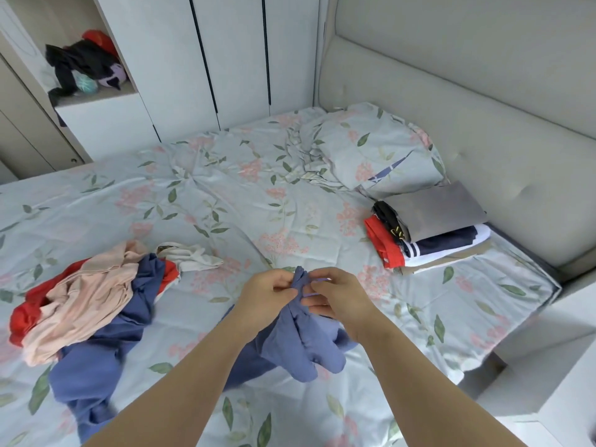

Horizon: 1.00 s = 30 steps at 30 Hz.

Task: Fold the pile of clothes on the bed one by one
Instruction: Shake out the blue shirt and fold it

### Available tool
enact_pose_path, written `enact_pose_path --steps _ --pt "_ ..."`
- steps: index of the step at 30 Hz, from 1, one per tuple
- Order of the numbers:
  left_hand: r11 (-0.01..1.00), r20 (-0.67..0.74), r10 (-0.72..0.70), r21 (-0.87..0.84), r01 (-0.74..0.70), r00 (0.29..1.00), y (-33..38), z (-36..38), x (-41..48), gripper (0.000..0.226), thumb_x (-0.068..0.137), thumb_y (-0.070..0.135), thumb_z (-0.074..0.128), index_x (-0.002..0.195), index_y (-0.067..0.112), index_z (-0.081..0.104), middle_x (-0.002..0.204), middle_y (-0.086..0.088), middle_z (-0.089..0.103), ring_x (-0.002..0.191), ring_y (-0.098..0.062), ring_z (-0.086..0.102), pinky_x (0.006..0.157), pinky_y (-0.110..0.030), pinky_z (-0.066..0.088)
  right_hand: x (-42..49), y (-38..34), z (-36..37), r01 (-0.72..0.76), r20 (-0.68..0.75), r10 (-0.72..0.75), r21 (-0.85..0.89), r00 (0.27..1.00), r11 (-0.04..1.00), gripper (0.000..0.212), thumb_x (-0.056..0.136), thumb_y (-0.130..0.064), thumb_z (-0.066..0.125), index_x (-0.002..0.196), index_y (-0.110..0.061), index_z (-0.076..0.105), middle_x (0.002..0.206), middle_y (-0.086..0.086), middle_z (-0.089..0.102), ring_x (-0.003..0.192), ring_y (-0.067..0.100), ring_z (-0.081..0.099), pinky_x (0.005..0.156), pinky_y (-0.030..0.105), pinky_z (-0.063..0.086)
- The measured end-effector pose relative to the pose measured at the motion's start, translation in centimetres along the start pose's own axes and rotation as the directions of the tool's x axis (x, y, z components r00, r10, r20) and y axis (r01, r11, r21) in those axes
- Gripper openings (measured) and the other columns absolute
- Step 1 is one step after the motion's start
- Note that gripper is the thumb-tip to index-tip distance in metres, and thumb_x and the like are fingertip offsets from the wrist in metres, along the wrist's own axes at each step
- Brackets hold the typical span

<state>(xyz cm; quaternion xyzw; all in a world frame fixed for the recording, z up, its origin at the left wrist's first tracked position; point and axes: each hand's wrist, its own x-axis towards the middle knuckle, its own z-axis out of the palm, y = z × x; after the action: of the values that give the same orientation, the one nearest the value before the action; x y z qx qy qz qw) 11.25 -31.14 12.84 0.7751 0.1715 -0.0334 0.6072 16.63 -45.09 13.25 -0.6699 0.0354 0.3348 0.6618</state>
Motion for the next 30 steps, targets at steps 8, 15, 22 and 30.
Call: enact_pose_path --steps 8,15,22,30 --pt "0.971 0.038 0.135 0.191 -0.14 0.99 2.6 -3.3 0.3 0.03 0.082 -0.001 0.066 0.082 0.021 0.045 0.084 0.002 0.069 0.08 -0.015 0.064 0.08 -0.031 0.051 0.6 -2.4 0.6 0.305 0.201 -0.23 -0.584 0.952 0.752 0.026 0.086 -0.003 0.055 0.067 -0.021 0.05 0.068 -0.006 0.046 0.065 0.009 0.042 0.061 0.018 0.035" --pt "0.789 -0.064 0.29 0.581 -0.2 0.955 6.2 -5.8 0.8 0.031 0.082 -0.001 0.051 0.07 0.02 0.032 0.061 0.004 0.038 0.054 -0.01 0.035 0.047 -0.021 0.024 0.0 -7.5 3.3 0.504 0.182 -0.499 -0.571 0.847 0.648 0.028 0.092 -0.011 0.053 0.068 -0.024 0.046 0.061 -0.007 0.044 0.059 0.007 0.04 0.055 0.015 0.032" --pt "0.915 -0.271 0.376 0.262 -0.308 0.886 8.9 -8.8 0.7 0.027 0.094 0.004 0.044 0.081 0.027 0.043 0.066 0.001 0.045 0.061 -0.016 0.039 0.058 -0.027 0.032 -1.5 -13.1 5.3 0.635 0.139 -0.69 -0.549 0.711 0.544 0.035 0.094 -0.017 0.052 0.064 -0.021 0.036 0.056 -0.007 0.036 0.053 0.004 0.037 0.051 0.017 0.031" --pt "0.831 -0.136 0.427 0.45 -0.328 0.894 8.8 -9.8 -1.2 0.033 0.082 0.018 0.073 0.107 0.019 0.053 0.091 0.01 0.06 0.08 -0.008 0.057 0.063 -0.007 0.041 -2.8 -15.9 5.7 0.675 0.065 -0.763 -0.519 0.643 0.525 0.033 0.096 -0.02 0.05 0.066 -0.017 0.037 0.059 -0.004 0.036 0.056 0.009 0.032 0.048 0.017 0.028"
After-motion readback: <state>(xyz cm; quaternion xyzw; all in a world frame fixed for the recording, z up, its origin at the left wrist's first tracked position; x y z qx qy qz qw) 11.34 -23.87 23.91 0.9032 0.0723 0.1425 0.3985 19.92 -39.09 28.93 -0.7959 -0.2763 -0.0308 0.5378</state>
